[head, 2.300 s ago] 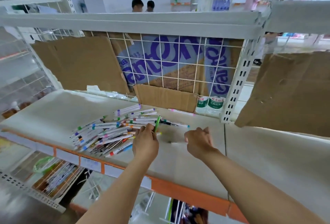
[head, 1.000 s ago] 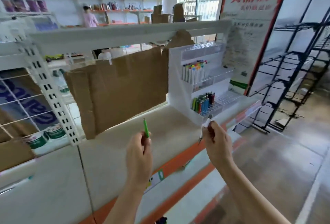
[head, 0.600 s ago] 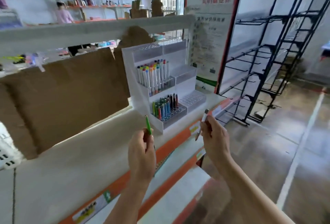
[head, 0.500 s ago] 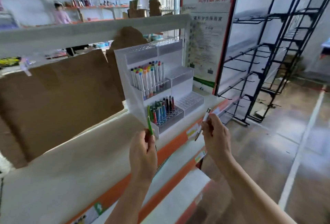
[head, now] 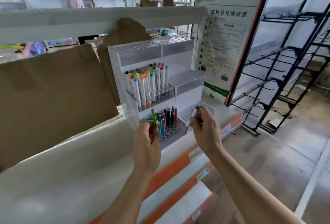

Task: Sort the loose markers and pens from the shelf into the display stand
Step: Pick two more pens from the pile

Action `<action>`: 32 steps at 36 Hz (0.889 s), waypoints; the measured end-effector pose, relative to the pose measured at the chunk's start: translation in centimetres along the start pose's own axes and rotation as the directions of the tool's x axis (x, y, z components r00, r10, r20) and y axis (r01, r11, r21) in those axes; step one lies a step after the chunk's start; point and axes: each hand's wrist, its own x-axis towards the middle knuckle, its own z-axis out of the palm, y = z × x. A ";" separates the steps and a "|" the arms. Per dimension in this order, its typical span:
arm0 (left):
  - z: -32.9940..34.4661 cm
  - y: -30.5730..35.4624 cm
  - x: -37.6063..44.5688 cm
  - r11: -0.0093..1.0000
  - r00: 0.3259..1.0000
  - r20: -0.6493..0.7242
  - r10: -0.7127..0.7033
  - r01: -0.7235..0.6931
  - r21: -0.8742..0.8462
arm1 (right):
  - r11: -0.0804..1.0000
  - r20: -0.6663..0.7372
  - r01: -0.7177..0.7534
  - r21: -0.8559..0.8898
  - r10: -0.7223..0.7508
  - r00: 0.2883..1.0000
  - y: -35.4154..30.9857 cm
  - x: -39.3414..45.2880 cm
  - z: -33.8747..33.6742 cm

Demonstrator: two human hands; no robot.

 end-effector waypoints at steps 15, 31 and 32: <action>4.5 1.2 -0.2 0.985 0.957 -0.286 -0.060 0.104 0.141 | 0.966 0.288 0.173 0.192 -0.223 0.931 3.0 4.4 3.3; 5.5 1.1 -1.2 0.940 0.902 -0.423 -0.092 0.219 0.262 | 0.972 0.585 0.232 0.039 -0.210 0.783 3.4 4.4 5.6; 5.5 1.1 -1.3 0.940 0.902 -0.422 -0.093 0.220 0.261 | 0.971 0.590 0.240 0.017 -0.204 0.781 3.6 4.2 5.8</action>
